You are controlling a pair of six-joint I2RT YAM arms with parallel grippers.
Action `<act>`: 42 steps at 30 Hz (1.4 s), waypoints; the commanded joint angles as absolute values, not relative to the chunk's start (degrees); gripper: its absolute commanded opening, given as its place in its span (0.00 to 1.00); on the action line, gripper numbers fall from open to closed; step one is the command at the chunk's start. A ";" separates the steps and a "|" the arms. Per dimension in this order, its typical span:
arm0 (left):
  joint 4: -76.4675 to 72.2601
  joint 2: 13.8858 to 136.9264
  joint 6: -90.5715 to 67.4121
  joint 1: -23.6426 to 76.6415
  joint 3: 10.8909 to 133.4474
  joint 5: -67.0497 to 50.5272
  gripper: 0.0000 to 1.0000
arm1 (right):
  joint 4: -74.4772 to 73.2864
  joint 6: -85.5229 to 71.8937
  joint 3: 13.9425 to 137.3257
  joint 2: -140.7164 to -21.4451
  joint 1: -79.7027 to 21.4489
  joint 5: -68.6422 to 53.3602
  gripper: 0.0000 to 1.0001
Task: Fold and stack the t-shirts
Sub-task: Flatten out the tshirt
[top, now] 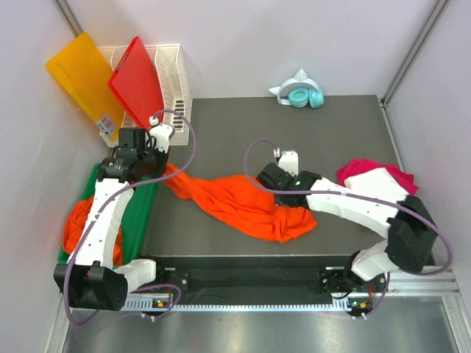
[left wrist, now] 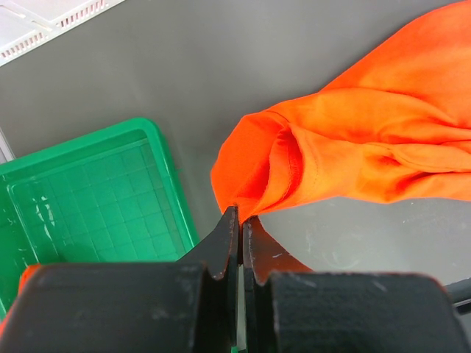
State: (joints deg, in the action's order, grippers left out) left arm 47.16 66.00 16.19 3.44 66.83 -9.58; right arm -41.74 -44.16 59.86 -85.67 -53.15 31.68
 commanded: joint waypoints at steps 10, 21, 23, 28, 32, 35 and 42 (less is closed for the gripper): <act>44.83 67.23 11.34 3.34 75.93 -8.62 0.00 | -52.12 -35.33 79.73 -67.16 -41.66 44.74 0.00; 41.05 70.40 4.84 1.23 80.68 3.25 0.00 | -62.21 -48.50 66.19 -52.58 -38.67 48.95 0.00; 40.70 70.58 3.26 0.35 82.00 4.48 0.00 | -66.16 -51.92 65.31 -50.81 -38.41 50.53 0.00; 39.55 70.93 1.58 -2.46 85.95 4.83 0.00 | -73.11 -56.42 65.92 -46.24 -37.71 53.78 0.00; 40.25 72.50 1.14 -3.08 89.99 3.35 0.00 | -71.73 -53.36 66.53 -44.04 -37.53 52.31 0.00; 41.92 73.12 1.14 -3.08 90.97 0.45 0.00 | -66.72 -49.04 64.17 -44.29 -37.53 44.40 0.00; 41.66 70.75 2.81 -2.99 83.15 -3.33 0.00 | -59.51 -51.33 50.47 -43.33 -38.50 30.25 0.00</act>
State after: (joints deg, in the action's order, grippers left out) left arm 43.48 72.47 1.76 -2.50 86.41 -0.80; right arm -64.47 -51.13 56.18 -44.25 -38.44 38.68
